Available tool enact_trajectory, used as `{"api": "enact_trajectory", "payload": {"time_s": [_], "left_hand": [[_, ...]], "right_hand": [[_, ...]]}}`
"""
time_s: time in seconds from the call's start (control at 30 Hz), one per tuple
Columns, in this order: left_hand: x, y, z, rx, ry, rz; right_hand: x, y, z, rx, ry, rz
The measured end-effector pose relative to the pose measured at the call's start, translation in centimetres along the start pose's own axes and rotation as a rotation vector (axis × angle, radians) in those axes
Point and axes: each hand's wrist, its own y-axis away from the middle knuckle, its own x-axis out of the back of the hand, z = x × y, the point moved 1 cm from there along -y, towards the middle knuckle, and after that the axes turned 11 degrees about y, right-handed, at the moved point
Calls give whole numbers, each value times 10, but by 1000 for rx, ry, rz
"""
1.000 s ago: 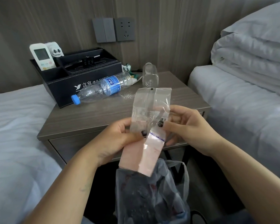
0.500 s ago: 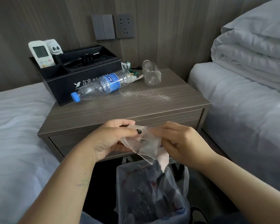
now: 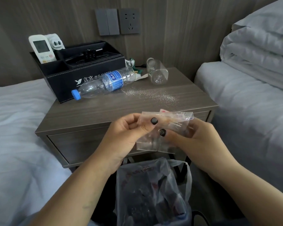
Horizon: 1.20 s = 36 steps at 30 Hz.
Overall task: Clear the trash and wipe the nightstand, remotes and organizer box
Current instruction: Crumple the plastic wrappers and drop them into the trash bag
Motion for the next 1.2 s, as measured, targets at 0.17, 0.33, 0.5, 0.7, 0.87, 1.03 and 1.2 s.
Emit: {"api": "enact_trajectory", "payload": {"time_s": [0.17,0.33,0.5,0.7,0.87,1.03,1.2], "left_hand": [[0,0,-4,117,33,-47],[5,-1,-5,261,-118,-45],[4,4,-4,428,58,-223],[-1,11,-3,235,170,-217],[7,15,-20,214,246,210],[12,22,-13,208,362,94],[17,18,-13,131,252,223]], "right_hand": [[9,-5,3,162,136,96],[15,-5,6,310,27,13],[17,-4,11,521,149,138],[1,3,23,652,198,60],[-16,10,25,404,63,-82],[-29,12,20,295,-254,-23],[-41,6,20,15,-505,-50]]}}
